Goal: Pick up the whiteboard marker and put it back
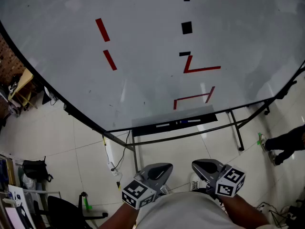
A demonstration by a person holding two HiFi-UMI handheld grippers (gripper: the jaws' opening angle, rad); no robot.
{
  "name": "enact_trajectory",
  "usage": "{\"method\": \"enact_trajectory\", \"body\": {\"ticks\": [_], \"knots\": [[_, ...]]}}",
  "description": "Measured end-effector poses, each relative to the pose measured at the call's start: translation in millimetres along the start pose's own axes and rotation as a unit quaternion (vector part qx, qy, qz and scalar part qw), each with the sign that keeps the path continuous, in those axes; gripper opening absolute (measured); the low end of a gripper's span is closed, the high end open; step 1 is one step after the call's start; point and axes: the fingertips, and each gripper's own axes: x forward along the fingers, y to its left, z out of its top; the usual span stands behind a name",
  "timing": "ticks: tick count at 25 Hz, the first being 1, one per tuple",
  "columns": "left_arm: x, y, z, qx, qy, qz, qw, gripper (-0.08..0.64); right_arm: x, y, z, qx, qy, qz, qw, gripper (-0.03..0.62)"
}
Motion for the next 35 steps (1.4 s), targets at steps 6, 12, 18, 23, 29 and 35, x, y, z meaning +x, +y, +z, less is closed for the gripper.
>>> {"method": "enact_trajectory", "body": {"ticks": [6,12,18,23,29,35], "knots": [[-20.7,13.6,-8.6,0.001,0.005,-0.004,1.0,0.017,19.4,20.3,-1.4,-0.015,-0.002,-0.007,1.0,0.002],[-27.8,27.6,-13.6,-0.011,0.009,-0.013,0.9998,0.017,27.9,20.8,-4.4,-0.008,0.001,-0.026,1.0,0.002],[-7.3,39.0,-2.6,-0.016,0.006,-0.017,0.9997,0.017,32.3,-0.7,3.5,-0.011,0.014,-0.029,0.999,0.002],[21.5,52.8,7.5,-0.015,0.001,-0.002,0.9999,0.017,36.2,-37.8,19.0,-0.012,0.021,-0.004,1.0,0.002],[57.3,73.2,32.2,-0.031,-0.016,0.056,0.9978,0.017,45.0,-81.1,47.9,-0.044,0.05,0.044,0.997,0.002],[84.5,78.9,50.0,-0.028,-0.02,0.102,0.9942,0.017,44.0,-104.7,70.2,-0.083,0.056,0.087,0.991,0.006]]}}
